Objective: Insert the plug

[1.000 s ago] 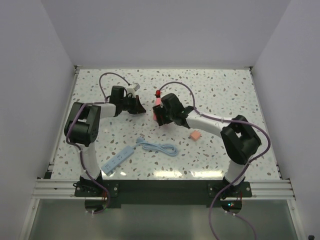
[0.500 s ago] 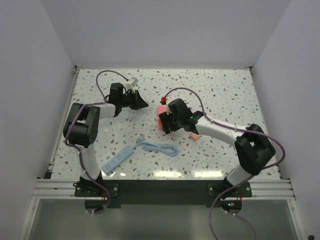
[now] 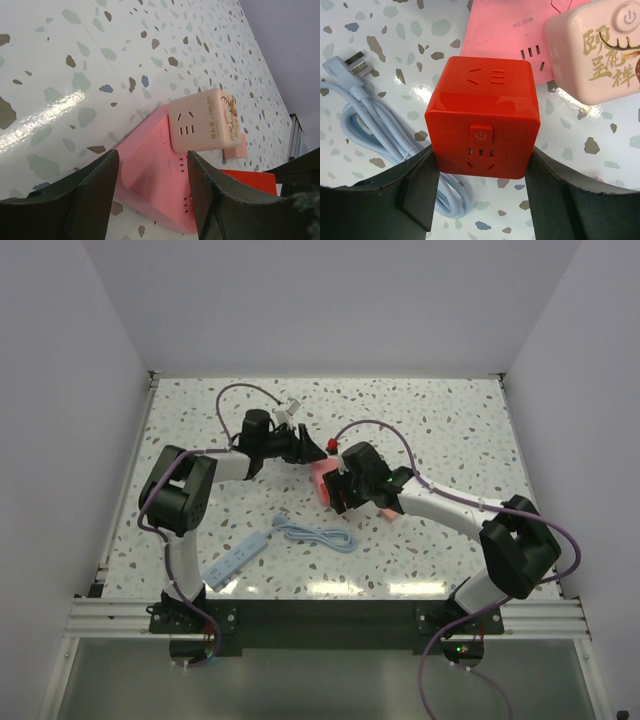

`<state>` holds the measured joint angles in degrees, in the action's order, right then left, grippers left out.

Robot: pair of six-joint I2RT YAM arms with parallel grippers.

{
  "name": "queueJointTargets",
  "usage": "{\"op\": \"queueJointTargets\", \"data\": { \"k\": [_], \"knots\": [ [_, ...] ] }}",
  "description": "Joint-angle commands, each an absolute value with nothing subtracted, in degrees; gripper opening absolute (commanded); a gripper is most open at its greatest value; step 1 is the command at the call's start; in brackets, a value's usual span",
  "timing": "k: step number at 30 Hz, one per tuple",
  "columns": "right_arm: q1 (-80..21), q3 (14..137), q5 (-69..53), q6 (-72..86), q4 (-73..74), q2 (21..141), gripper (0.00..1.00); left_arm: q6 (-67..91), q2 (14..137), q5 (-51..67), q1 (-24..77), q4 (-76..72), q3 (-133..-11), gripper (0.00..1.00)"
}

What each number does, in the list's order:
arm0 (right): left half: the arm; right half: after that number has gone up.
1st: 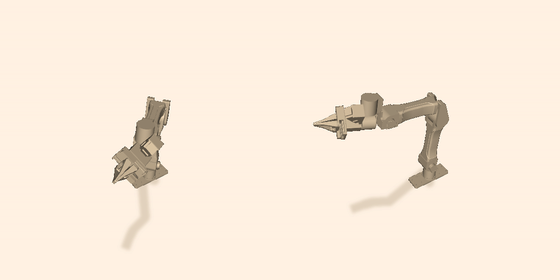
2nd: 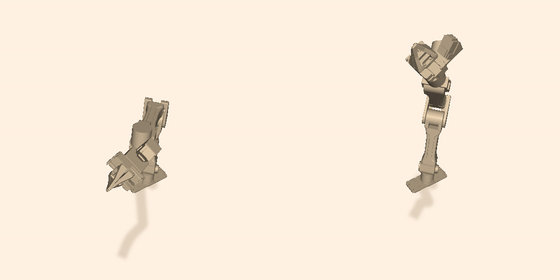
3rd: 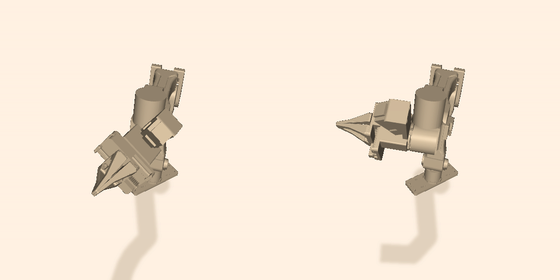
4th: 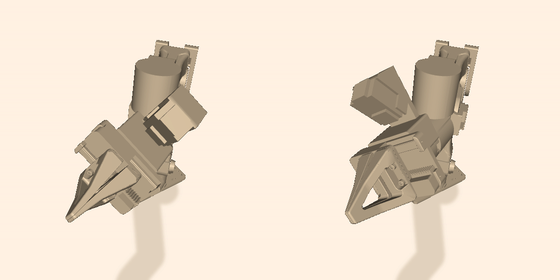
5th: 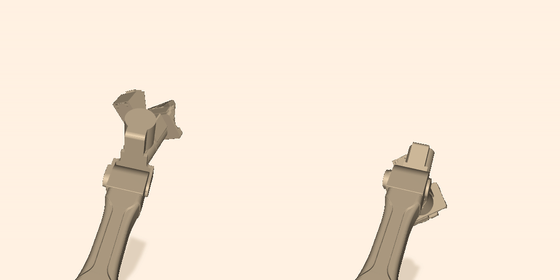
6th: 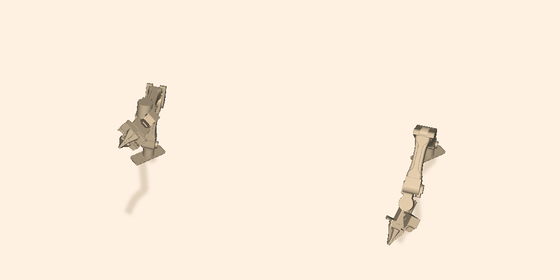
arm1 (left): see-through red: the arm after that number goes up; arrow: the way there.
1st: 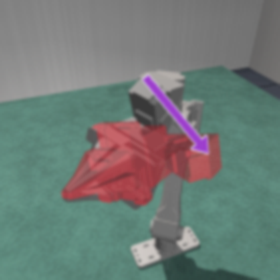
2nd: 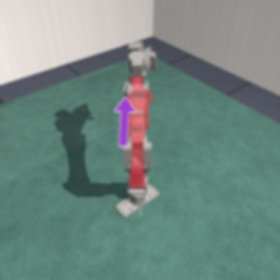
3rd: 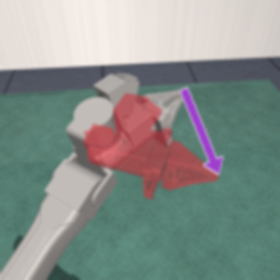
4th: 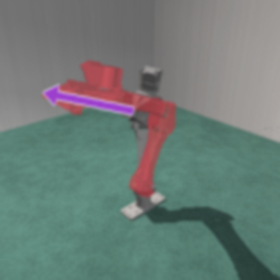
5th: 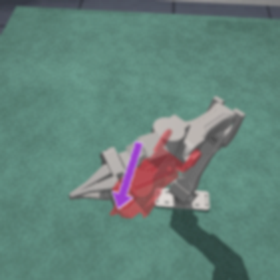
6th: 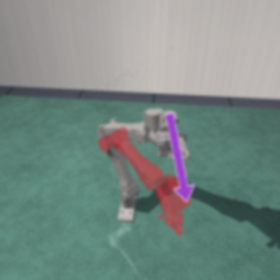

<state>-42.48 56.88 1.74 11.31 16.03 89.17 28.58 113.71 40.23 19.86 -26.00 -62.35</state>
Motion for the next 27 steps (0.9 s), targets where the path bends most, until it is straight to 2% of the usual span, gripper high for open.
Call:
{"op": "queueJointTargets", "data": {
  "k": [1,9,16,24,27],
  "knots": [
    [-42.71,56.69,0.62,11.34,17.23,86.57,0.00,31.46,113.99,38.67,18.90,-31.37,-60.30,0.62],
    [-42.71,56.69,0.26,11.34,16.88,87.19,0.00,32.87,112.41,34.90,18.81,-33.14,-57.48,0.68],
    [-42.71,57.66,0.09,10.99,16.35,88.50,0.00,31.99,112.94,34.72,18.81,-32.25,-56.08,0.68],
    [-42.71,58.71,0.09,10.72,15.91,90.17,0.00,32.34,113.91,36.74,18.90,-33.66,-55.37,0.62],
    [-42.80,59.59,0.09,10.55,15.91,90.96,0.00,32.61,114.43,37.79,18.90,-34.19,-55.55,0.55]
  ]
}}
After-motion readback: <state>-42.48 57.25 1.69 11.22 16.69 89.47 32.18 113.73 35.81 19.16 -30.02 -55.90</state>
